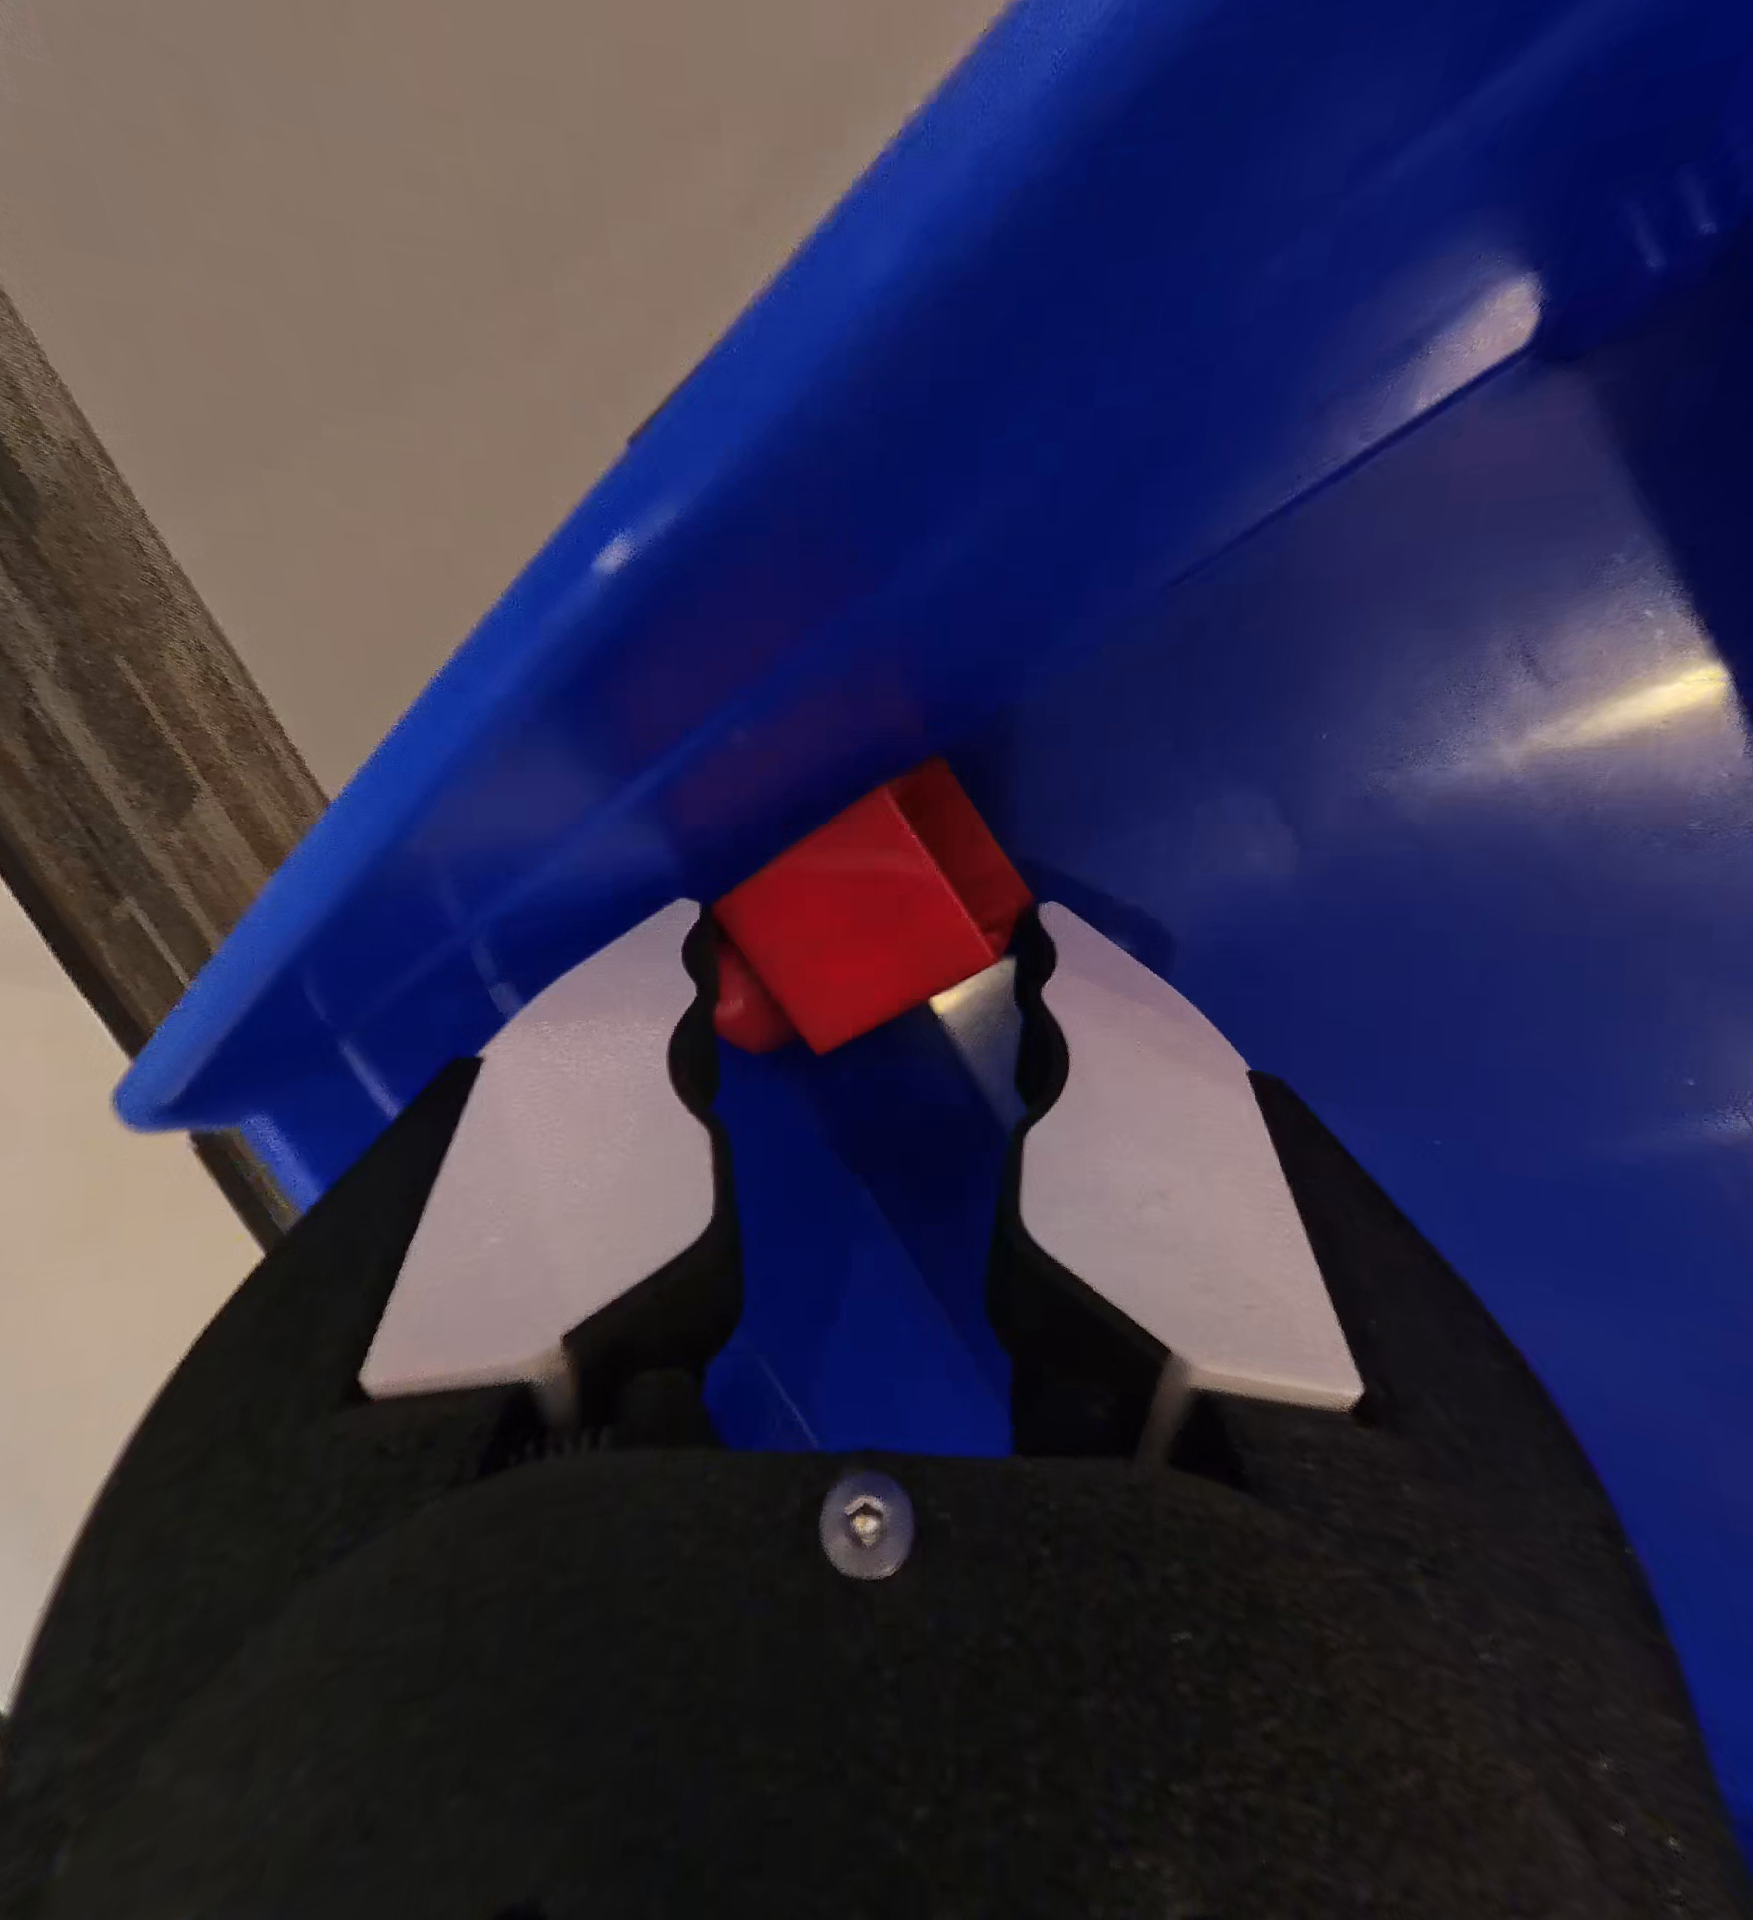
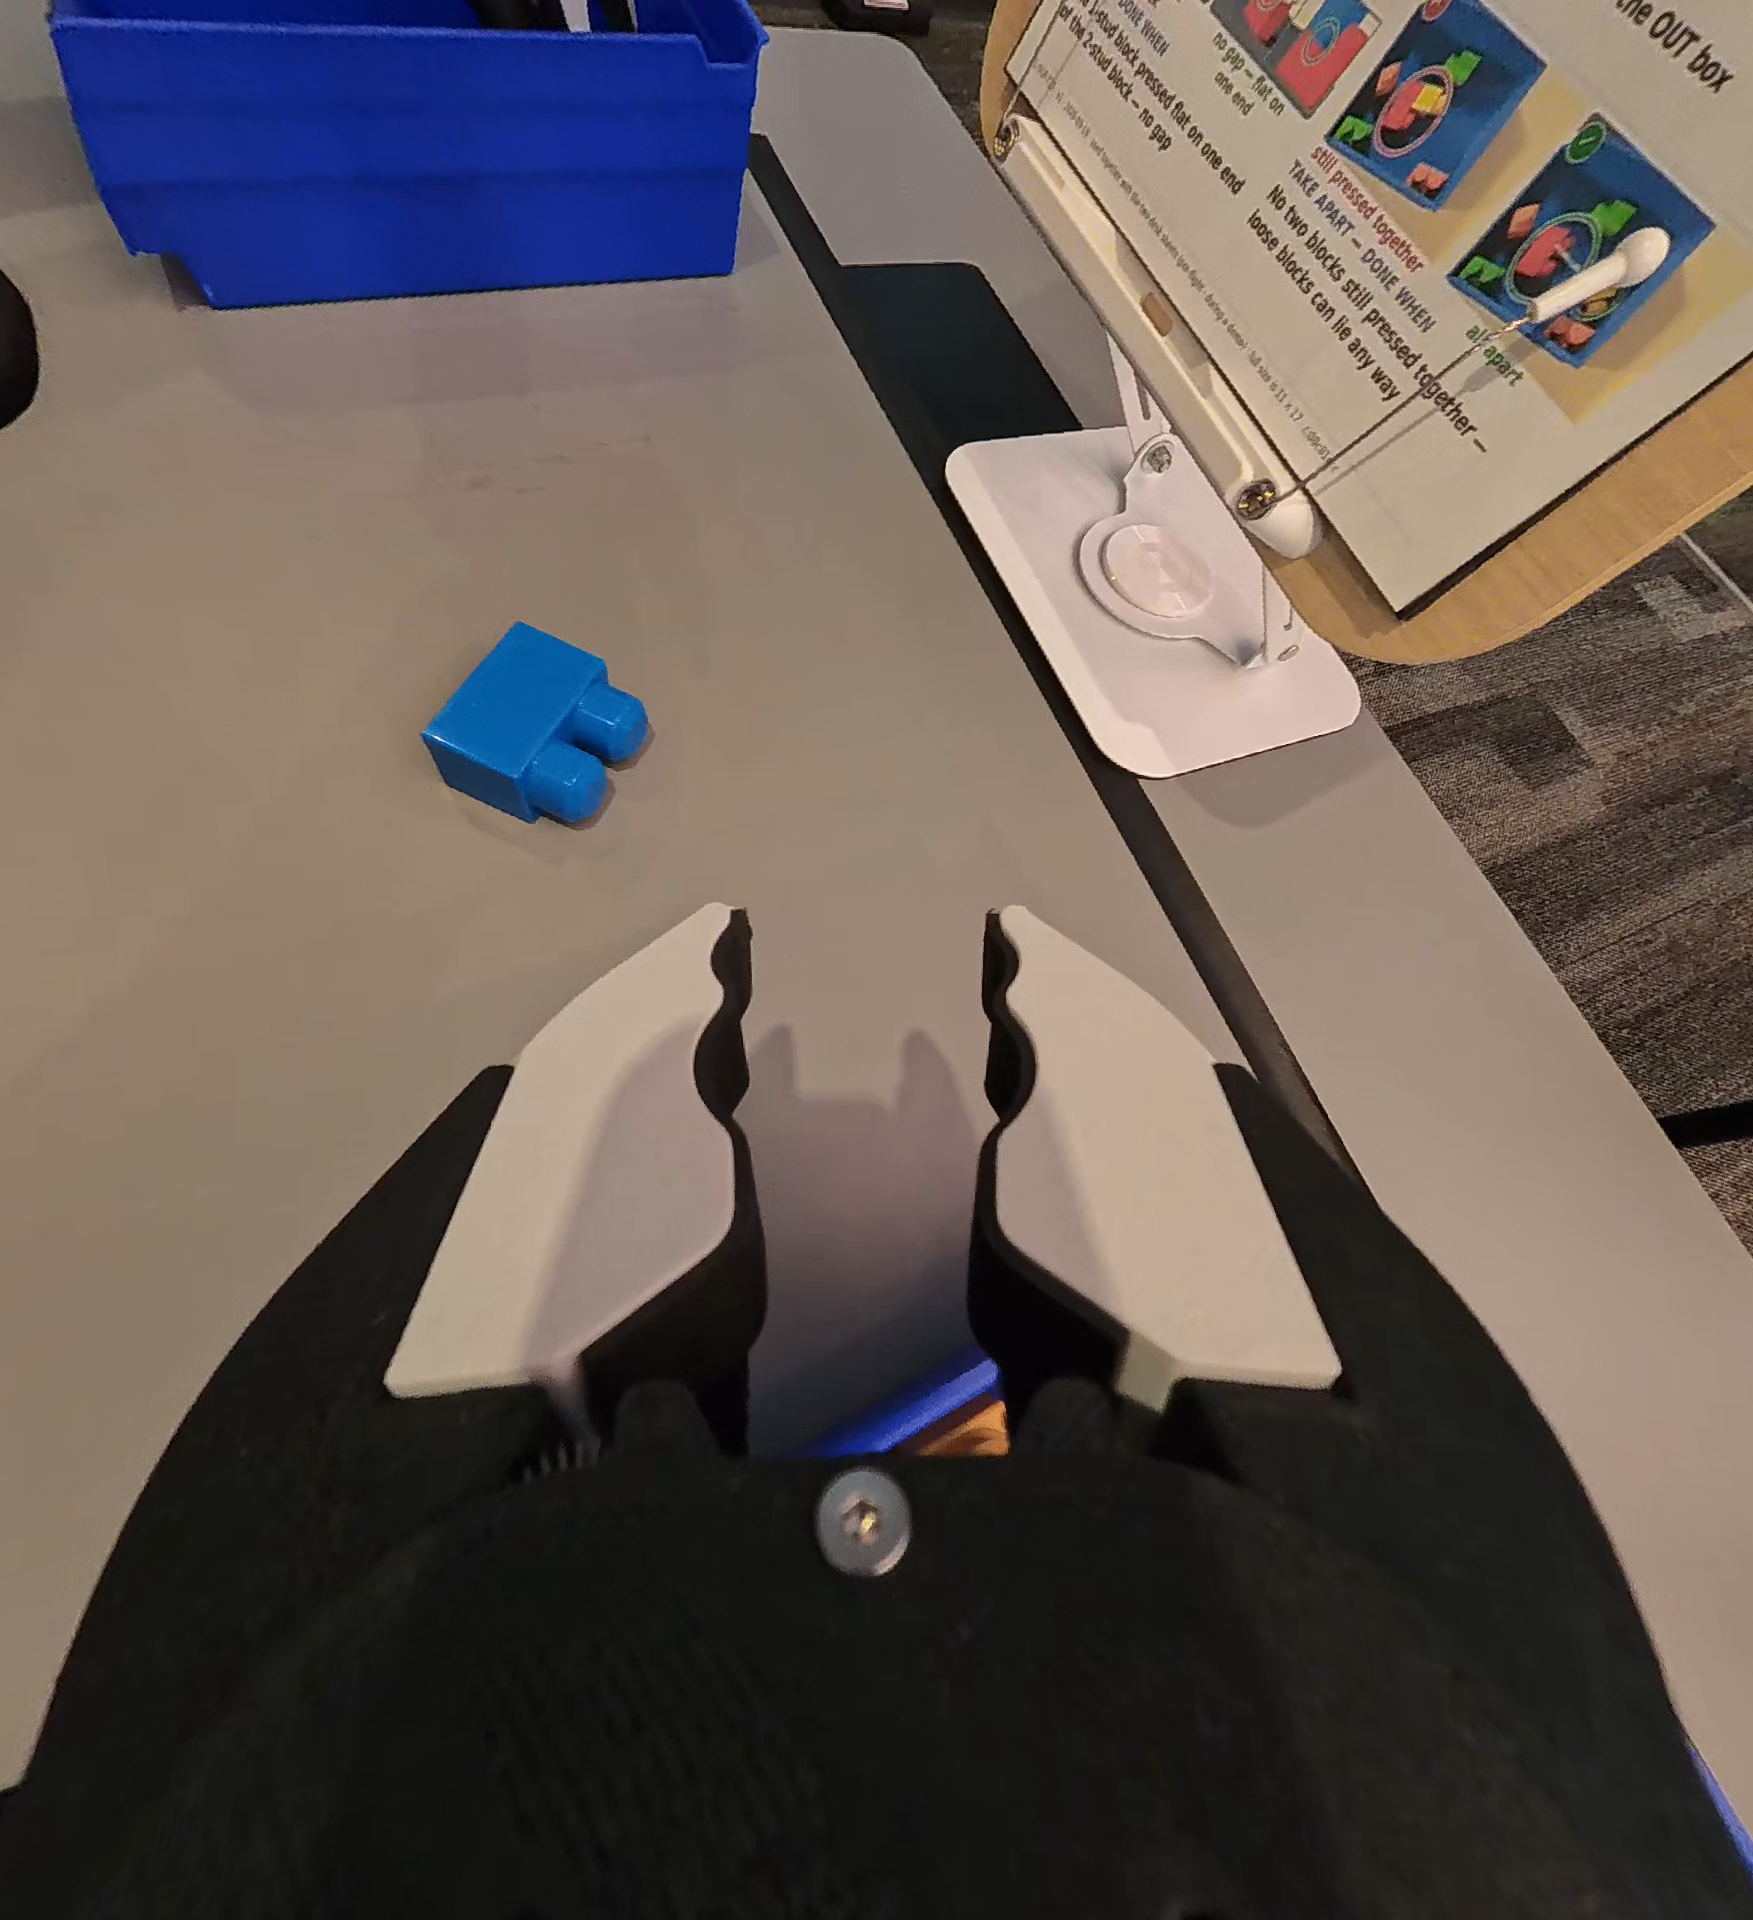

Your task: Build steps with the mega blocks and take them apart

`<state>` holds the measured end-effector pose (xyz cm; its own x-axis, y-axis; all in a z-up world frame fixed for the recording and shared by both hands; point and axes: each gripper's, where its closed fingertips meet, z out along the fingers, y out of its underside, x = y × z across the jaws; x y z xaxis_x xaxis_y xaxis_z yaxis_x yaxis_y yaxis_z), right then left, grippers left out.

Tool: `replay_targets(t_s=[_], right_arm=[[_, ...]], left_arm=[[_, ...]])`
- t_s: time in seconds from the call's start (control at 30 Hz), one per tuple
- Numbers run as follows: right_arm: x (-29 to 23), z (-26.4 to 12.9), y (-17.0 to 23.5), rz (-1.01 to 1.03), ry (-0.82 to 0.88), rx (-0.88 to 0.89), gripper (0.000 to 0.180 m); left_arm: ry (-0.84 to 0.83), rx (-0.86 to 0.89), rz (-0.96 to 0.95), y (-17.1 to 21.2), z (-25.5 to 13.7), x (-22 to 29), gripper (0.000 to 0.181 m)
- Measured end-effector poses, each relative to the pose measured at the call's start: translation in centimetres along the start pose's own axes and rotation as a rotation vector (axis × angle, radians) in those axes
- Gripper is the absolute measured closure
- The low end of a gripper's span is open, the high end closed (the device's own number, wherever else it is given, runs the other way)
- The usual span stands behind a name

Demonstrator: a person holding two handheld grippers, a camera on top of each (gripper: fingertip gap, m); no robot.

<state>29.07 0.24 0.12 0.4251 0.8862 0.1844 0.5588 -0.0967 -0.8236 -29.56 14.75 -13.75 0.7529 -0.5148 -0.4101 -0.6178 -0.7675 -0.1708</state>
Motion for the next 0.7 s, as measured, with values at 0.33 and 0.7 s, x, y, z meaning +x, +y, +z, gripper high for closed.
replay_targets(t_s=[0.33,0.7], right_arm=[[-0.8,-0.3,-1.8,0.044,-0.041,0.069,0.136],[-9.1,4.9,-6.5,0.715,-0.649,0.133,0.13]], left_arm=[[-0.126,0.484,0.319,-6.6,-16.9,6.7,0.125],[-0.041,0.928,0.992,-14.3,-28.9,36.4,0.126]])
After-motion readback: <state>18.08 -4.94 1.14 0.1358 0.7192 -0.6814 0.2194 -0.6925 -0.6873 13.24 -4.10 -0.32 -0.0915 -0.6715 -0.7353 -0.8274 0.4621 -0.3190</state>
